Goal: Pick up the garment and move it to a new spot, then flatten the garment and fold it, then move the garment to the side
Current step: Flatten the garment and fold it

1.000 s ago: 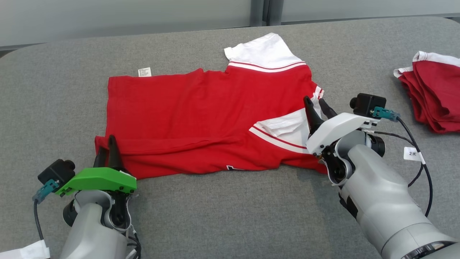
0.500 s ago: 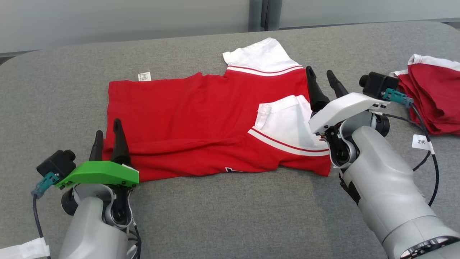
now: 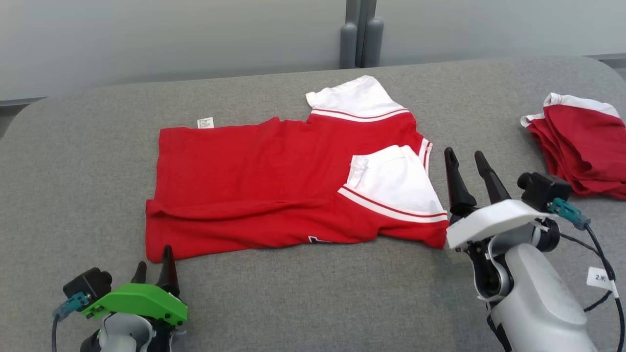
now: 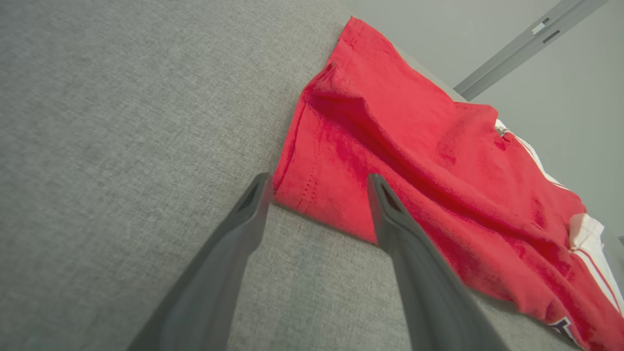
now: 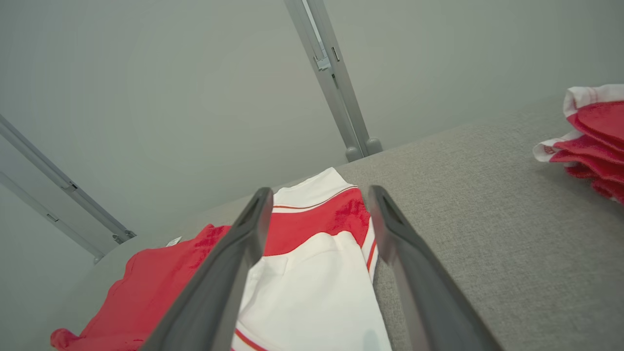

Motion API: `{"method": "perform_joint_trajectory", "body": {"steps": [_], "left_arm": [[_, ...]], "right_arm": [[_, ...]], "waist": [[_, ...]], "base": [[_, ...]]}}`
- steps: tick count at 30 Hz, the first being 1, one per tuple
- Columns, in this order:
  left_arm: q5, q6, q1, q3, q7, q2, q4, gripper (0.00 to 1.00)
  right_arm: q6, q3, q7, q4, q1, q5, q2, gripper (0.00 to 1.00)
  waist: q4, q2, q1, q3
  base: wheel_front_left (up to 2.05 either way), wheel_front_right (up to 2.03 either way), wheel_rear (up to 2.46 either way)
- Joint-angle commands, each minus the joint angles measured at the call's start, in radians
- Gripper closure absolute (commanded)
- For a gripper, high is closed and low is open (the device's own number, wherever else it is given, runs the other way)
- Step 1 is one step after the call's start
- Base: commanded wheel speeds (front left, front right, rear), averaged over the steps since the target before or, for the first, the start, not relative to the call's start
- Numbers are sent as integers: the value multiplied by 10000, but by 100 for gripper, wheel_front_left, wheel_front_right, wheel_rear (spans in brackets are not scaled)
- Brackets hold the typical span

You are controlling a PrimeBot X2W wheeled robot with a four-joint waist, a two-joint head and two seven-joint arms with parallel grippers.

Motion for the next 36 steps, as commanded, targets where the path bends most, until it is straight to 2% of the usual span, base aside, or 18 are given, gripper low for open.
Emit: {"method": "perform_joint_trajectory", "body": {"steps": [1, 6, 13, 17, 19, 20, 21, 22, 23, 24, 30, 36], "left_arm": [[-97, 159, 213, 1, 319, 101, -16, 0], [-273, 555, 436, 47, 954, 139, 16, 0], [-863, 584, 219, 366, 1293, 15, -2, 0], [-1170, 471, 3, 545, 1197, -13, 213, 0], [-1236, 353, -118, 619, 1094, -27, 360, 26], [-1298, 280, -178, 654, 1027, -39, 423, 44], [-1355, 217, -231, 690, 960, -46, 492, 53], [-1403, 157, -286, 722, 869, -48, 559, 69], [-1427, 111, -331, 736, 762, -47, 627, 90], [-1452, 64, -356, 743, 696, -51, 711, 100], [-1471, -214, -559, 729, 50, -8, 806, 100], [-1445, -375, -471, 560, -351, 4, 423, 100]], "right_arm": [[3, -141, 11, -464, 576, -194, 11, 0], [3, -436, 331, -1442, 1405, -406, 51, 0], [3, -894, 1141, -3186, 2338, -786, 133, 0], [3, -919, 1457, -3722, 2566, -805, 145, 0], [3, -911, 1554, -3893, 2634, -731, 145, 0], [3, -927, 1594, -3953, 2692, -718, 145, 0], [3, -929, 1626, -3995, 2742, -721, 145, 0], [3, -935, 1669, -4031, 2763, -708, 148, 0], [3, -940, 1699, -4067, 2777, -701, 147, 0], [3, -947, 1712, -4100, 2797, -705, 145, 0], [3, -1039, 1925, -4002, 2996, -613, 147, 0], [3, -1308, 2382, -2837, 3075, -657, 145, 0]], "waist": [[-46, -1, 0, -86], [-153, -1, 0, -107], [-492, -1, 0, 28], [-655, -1, 0, 102], [-722, -1, 0, 128], [-747, -1, 0, 139], [-770, -1, 0, 148], [-790, -1, 0, 154], [-808, -1, 0, 159], [-820, -1, 0, 164], [-784, -1, 0, 194], [-498, -1, 0, 249]], "base": [[0, 0, 0], [0, 0, 0], [0, 0, 0], [0, 0, 0], [0, 0, 0], [0, 0, 0], [0, 0, 0], [0, 0, 0], [0, 0, 0], [0, 0, 0], [0, 0, 0], [0, 0, 0]]}}
